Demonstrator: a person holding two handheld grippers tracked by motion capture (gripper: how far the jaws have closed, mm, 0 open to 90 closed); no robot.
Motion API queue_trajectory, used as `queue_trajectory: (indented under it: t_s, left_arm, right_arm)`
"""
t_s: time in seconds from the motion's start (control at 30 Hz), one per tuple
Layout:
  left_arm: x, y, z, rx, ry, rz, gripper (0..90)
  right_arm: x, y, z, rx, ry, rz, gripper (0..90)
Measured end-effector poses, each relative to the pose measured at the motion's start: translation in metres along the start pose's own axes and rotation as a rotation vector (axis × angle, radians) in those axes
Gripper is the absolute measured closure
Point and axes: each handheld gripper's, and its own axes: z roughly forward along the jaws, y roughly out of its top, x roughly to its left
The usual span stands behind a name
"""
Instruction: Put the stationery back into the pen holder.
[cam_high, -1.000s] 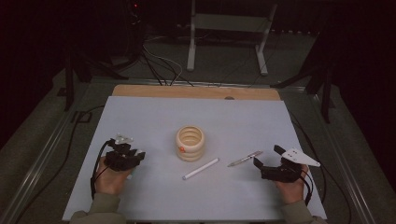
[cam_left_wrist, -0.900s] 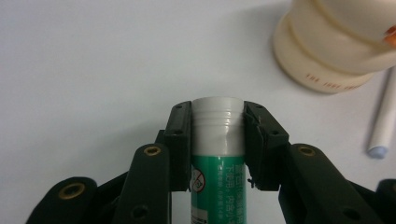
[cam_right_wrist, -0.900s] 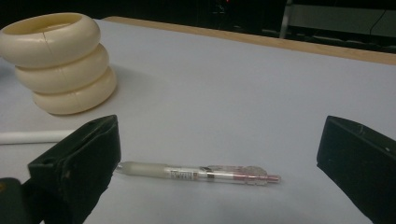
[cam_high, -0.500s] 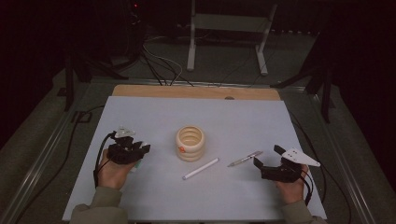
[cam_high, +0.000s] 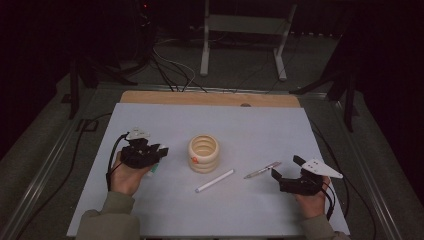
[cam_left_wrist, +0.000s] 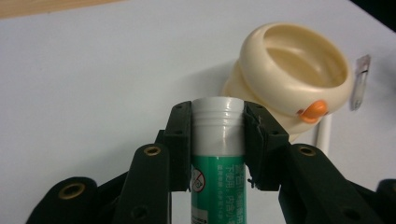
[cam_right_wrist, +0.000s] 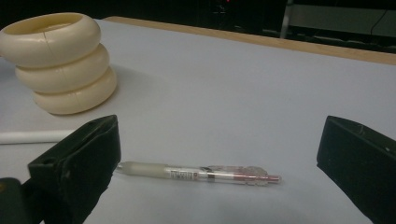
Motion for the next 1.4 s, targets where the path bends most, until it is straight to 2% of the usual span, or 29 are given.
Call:
queue_trajectory:
  t_s: [0.2, 0.47, 1.0, 1.4]
  left_arm:
    - [0.0, 0.009, 0.001, -0.029, -0.038, 0.002, 66.1]
    - [-0.003, 0.019, 0.001, -0.063, -0.067, 0.015, 66.1]
    - [-0.008, 0.035, 0.005, -0.115, -0.085, 0.045, 66.1]
    - [-0.014, 0.046, 0.01, -0.135, -0.106, 0.068, 66.1]
  right_arm:
    - [0.0, 0.0, 0.0, -0.001, -0.001, 0.0, 0.3]
    - [0.0, 0.0, 0.0, -0.001, -0.001, 0.002, 0.3]
    - [0.0, 0.0, 0.0, -0.002, 0.001, -0.002, 0.3]
    - [0.0, 0.0, 0.0, -0.004, -0.002, 0.001, 0.3]
